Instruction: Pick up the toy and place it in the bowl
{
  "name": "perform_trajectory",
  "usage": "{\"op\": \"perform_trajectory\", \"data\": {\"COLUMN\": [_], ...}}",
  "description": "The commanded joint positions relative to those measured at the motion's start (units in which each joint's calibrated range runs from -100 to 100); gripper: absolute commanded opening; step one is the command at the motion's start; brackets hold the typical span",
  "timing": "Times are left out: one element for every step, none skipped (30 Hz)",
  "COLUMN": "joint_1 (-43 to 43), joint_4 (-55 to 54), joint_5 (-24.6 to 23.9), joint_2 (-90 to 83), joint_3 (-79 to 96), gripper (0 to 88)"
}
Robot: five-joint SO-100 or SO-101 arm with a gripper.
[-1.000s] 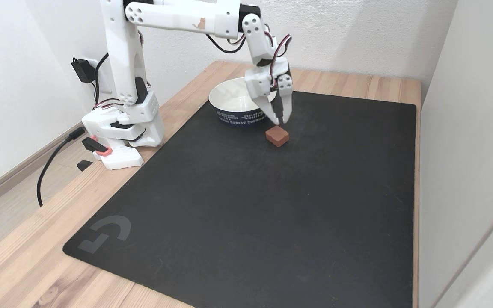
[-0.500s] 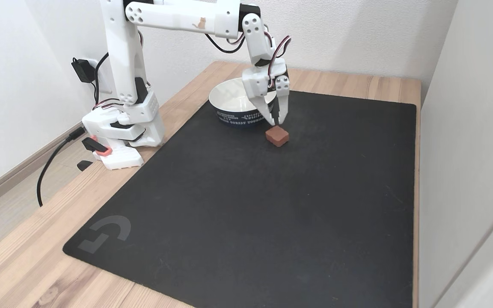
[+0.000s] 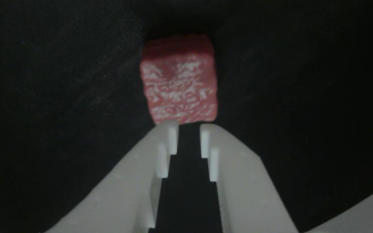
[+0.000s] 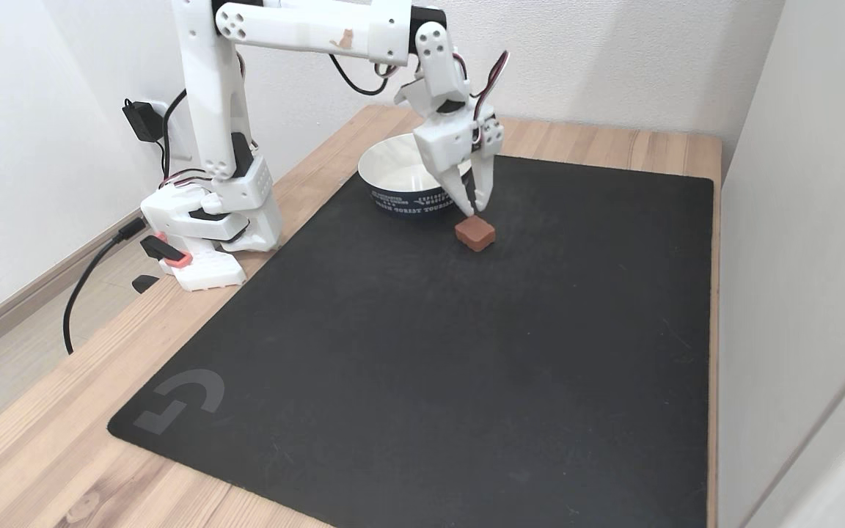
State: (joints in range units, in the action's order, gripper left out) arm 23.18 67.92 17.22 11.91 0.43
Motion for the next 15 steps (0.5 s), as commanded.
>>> {"op": "perform_trajectory", "data": {"joint_1": [-0.1, -0.1, -0.1, -0.1, -0.1, -0.1, -0.1, -0.2, -0.3, -0.4, -0.4, -0.5, -0.6, -0.6, -0.6], "joint_4": [1.1, 1.1, 1.1, 1.1, 0.8, 0.7, 0.7, 0.7, 0.8, 1.2, 1.6, 2.2, 2.7, 2.9, 4.4], "joint_5": [1.3, 1.4, 1.4, 1.4, 1.4, 1.4, 1.4, 1.4, 1.4, 1.2, 1.1, 1.3, 1.4, 1.5, 1.5], "joint_2": [-0.9, -0.9, -0.9, -0.9, -0.9, -0.9, -0.9, -0.9, -0.9, -0.9, -0.9, -0.9, -0.9, -0.9, -0.9], "joint_3": [-2.3, -2.3, -2.3, -2.3, -2.3, -2.3, -2.3, -2.3, -2.3, -2.3, -2.3, -2.3, -2.3, -2.3, -2.3], "gripper": [3.0, 3.0, 3.0, 3.0, 3.0, 3.0, 3.0, 3.0, 3.0, 3.3, 5.1, 8.0, 14.1, 20.7, 30.7]}}
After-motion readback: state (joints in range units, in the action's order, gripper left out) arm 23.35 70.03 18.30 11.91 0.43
